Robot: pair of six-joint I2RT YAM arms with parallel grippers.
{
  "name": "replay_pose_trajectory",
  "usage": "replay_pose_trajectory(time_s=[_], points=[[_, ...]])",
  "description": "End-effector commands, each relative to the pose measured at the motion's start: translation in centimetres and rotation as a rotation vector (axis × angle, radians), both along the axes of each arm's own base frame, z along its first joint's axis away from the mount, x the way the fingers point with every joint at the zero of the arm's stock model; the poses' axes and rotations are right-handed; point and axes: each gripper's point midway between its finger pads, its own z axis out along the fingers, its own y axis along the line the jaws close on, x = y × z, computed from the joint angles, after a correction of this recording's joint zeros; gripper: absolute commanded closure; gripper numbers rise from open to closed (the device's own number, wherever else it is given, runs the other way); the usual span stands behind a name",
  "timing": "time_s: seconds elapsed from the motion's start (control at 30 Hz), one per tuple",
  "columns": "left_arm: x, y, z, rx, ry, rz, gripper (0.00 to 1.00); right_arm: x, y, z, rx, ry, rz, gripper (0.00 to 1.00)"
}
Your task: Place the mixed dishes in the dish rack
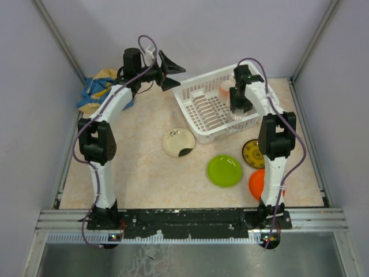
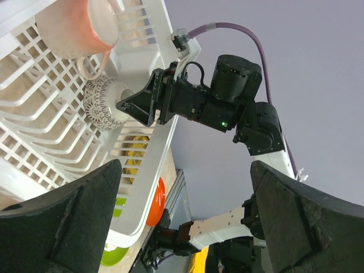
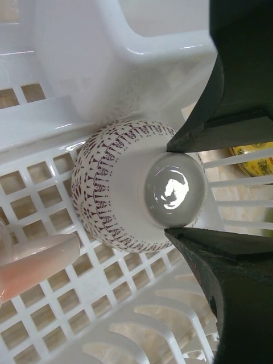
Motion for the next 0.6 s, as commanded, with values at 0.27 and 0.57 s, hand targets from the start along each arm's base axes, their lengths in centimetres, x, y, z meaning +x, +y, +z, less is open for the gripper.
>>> replay_pose_trajectory(time_s=[0.27, 0.57], points=[[-1.6, 1.9, 5.2, 0.019, -0.2, 0.011, 0.0, 1.3, -0.3, 2.4, -0.025, -0.097, -0.005, 0.39], [-2.7, 4.7, 4.2, 0.082, -0.202, 0.083, 0.05, 1.4, 0.1, 6.4, 0.023, -0.19, -0.018, 0.32]])
